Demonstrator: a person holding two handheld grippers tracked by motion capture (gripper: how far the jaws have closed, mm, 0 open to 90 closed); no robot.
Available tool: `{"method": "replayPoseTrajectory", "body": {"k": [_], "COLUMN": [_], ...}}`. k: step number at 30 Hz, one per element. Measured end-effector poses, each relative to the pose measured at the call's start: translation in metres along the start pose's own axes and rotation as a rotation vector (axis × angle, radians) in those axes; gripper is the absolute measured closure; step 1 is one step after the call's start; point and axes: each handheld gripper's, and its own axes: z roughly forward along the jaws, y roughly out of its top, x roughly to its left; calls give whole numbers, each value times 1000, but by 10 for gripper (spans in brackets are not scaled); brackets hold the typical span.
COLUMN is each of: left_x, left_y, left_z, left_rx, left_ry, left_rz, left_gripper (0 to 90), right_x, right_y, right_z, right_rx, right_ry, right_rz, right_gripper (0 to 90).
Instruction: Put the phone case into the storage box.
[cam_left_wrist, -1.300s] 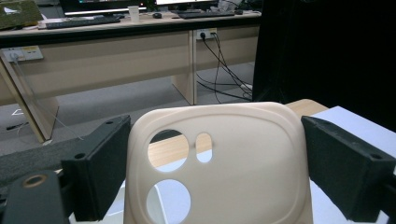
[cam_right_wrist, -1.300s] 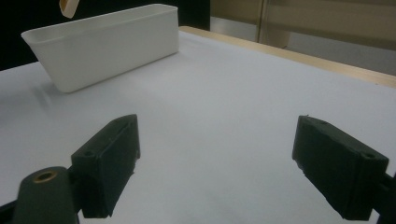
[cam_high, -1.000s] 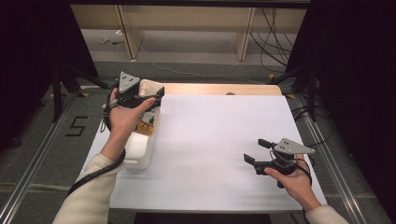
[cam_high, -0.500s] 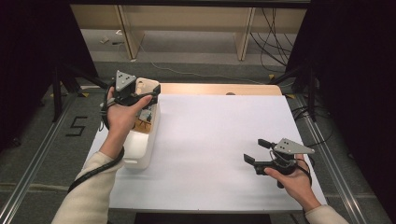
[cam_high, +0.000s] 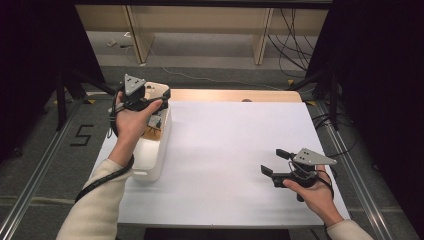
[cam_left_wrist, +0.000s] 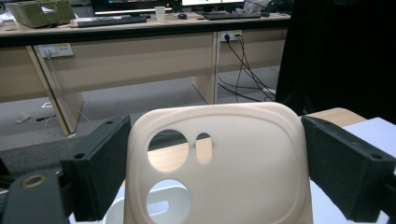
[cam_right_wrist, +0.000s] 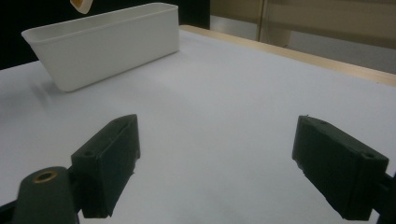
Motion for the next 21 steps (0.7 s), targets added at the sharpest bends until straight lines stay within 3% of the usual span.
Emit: {"method": "replayPoseTrajectory", "body": {"k": [21], "left_x": [8], "left_y": [0], "left_z": [15], "left_rx": [14], "left_ry": [39], "left_rz": [1], "left_gripper": [114], "right_x": [0], "right_y": [0], "right_z": [1], "right_rx": [5], "right_ry": [1], "right_rz": [0], "right_gripper": [159]}}
